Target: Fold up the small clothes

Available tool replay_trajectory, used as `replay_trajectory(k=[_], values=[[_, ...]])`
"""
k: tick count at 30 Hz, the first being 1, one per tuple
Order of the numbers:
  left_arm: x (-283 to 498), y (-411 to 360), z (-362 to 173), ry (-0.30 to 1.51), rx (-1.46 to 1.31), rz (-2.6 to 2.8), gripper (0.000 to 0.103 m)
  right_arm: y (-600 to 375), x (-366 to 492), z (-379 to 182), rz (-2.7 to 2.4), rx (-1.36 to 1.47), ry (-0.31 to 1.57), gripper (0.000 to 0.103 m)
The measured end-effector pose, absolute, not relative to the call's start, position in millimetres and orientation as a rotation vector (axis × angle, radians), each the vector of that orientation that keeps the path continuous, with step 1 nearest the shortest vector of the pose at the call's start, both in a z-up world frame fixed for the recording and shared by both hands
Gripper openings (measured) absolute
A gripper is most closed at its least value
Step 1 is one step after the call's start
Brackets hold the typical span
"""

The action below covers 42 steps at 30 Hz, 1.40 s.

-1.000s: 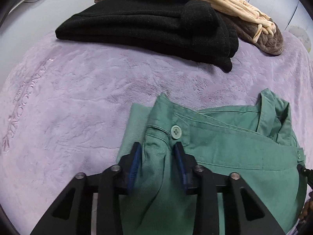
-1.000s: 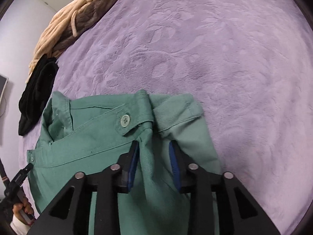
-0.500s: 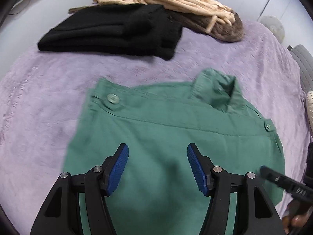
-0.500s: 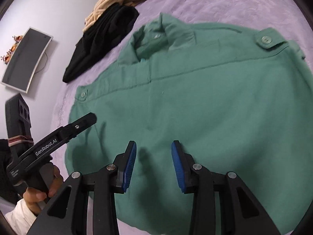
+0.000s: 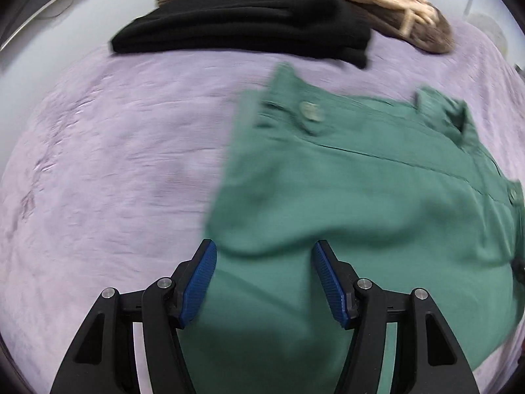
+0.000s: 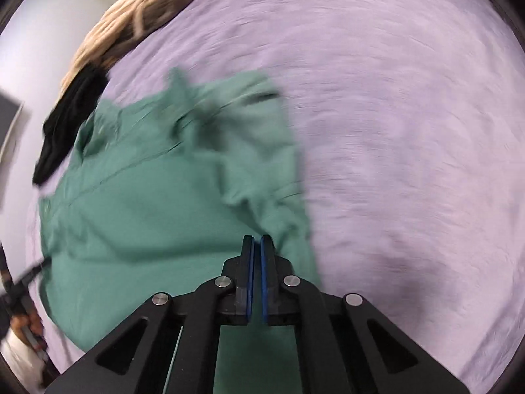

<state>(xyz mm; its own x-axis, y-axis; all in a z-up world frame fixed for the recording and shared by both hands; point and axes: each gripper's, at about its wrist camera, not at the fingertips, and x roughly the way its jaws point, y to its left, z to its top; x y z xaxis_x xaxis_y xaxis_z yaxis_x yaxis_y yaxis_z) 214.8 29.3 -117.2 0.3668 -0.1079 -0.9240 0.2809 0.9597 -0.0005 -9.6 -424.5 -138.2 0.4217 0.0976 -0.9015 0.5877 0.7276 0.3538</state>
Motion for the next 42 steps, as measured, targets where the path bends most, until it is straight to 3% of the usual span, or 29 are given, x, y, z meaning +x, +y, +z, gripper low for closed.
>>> replay_trajectory(k=[3,11,16,18,19,21,25,27,36,39,42], values=[[222.8,62.8,-114.4,1.186,0.130,-0.156,0.064,-427.9,-22.9,-130.2,-0.385,0.814,1.083,0.007],[172.8,85.1,-70.2,1.159,0.113,-0.210,0.064,-358.3,-29.7,-93.3,-0.248,0.704,1.084,0.007],[147.6,62.8,-85.7,1.214,0.156,-0.301,0.064,-341.4,-51.1,-129.6,-0.316,0.617,1.222,0.006],[145.8,64.8,-108.6,1.257,0.185,-0.272,0.064,-348.3,-63.0,-146.6,-0.292,0.632,1.210,0.001],[146.6,71.0,-120.4,1.277,0.174,-0.270,0.065,-351.6,-67.1,-147.7,-0.281,0.635,1.197,0.000],[149.0,88.5,-134.9,1.308,0.114,-0.266,0.085,-357.0,-72.4,-143.7,-0.301,0.634,1.201,0.000],[150.1,113.3,-130.4,1.315,0.090,-0.256,0.085,-360.5,-83.3,-132.8,-0.373,0.666,1.214,0.000],[148.0,119.9,-123.4,1.306,0.124,-0.236,0.085,-363.9,-96.1,-129.9,-0.402,0.721,1.206,0.006],[156.5,174.8,-110.2,1.308,0.102,-0.106,0.085,-307.4,-108.3,-102.0,-0.363,0.835,1.175,0.008],[158.0,173.5,-89.2,1.249,0.056,-0.164,0.085,-276.3,-96.6,-98.2,-0.309,0.848,1.173,0.018],[166.2,156.8,-74.1,1.193,0.029,-0.242,0.085,-243.8,-77.4,-100.6,-0.245,0.848,1.184,0.019]])
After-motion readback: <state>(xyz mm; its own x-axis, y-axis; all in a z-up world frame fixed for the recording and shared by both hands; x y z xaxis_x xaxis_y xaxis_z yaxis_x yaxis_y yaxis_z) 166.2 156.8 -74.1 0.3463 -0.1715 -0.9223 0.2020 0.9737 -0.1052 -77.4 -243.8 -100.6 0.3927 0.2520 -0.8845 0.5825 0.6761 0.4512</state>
